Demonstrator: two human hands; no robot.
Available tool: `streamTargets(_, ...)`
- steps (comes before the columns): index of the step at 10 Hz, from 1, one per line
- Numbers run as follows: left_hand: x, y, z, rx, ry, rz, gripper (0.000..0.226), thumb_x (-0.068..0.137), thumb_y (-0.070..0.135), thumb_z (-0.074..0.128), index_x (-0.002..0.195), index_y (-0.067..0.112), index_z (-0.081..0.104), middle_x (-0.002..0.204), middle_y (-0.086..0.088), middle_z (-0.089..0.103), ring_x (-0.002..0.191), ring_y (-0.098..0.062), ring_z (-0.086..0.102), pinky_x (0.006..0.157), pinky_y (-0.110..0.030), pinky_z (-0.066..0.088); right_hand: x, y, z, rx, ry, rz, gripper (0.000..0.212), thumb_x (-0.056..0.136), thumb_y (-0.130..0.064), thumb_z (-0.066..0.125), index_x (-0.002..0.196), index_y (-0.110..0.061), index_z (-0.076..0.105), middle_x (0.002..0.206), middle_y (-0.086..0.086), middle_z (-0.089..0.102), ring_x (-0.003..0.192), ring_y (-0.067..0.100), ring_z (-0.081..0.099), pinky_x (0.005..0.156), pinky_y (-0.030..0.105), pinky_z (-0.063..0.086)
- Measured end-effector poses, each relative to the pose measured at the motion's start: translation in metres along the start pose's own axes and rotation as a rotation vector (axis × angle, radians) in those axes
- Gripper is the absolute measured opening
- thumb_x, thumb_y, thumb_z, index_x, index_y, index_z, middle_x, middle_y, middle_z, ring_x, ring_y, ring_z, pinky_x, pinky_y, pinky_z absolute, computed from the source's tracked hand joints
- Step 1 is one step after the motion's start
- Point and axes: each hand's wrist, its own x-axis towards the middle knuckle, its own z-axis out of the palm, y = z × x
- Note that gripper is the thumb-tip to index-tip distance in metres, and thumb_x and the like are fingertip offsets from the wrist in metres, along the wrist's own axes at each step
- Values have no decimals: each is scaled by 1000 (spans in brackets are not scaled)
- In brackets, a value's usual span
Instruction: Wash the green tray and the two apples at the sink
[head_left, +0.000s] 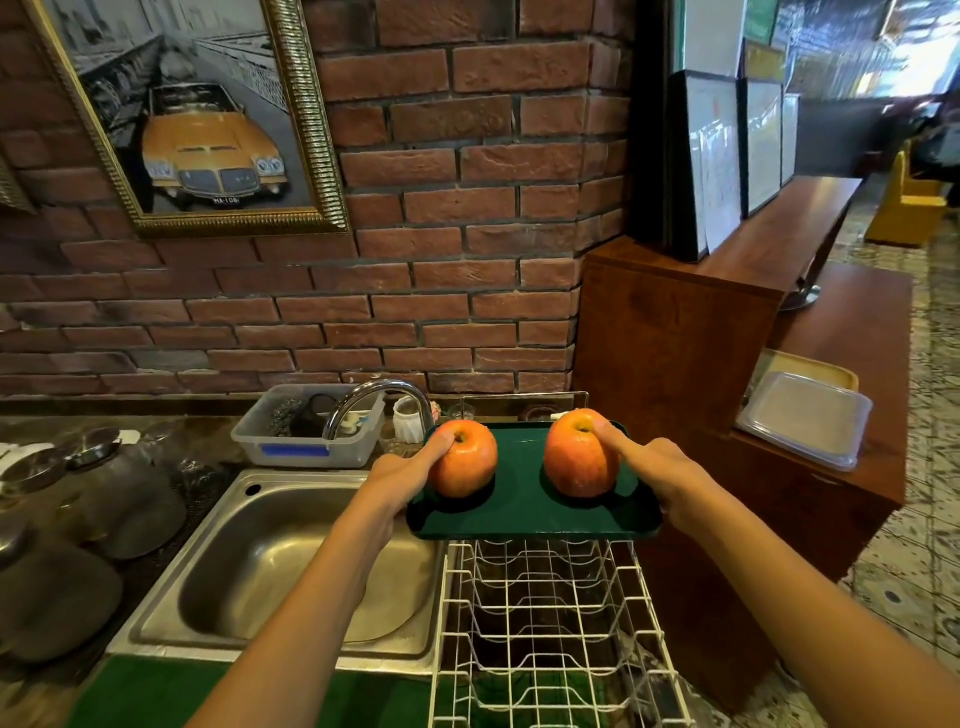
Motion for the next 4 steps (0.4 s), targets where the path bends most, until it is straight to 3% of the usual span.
streamTargets(3, -3, -6, -1, -48, -18, -6, 98, 68, 81, 64, 133, 9, 54, 127, -13, 58, 111, -33, 56, 95, -47, 51, -1, 1, -7, 3, 18, 10, 93, 79, -73, 60, 136, -1, 46, 130, 19, 54, 114, 37, 56, 99, 55, 51)
streamTargets(4, -3, -3, -8, -119, 31, 73, 65, 80, 71, 63, 116, 17, 63, 121, -9, 63, 104, -25, 58, 85, -40, 49, -4, -5, -8, -25, 136, -107, 81, 89, -66, 52, 140, -3, 48, 140, 19, 53, 124, 36, 53, 104, 52, 46)
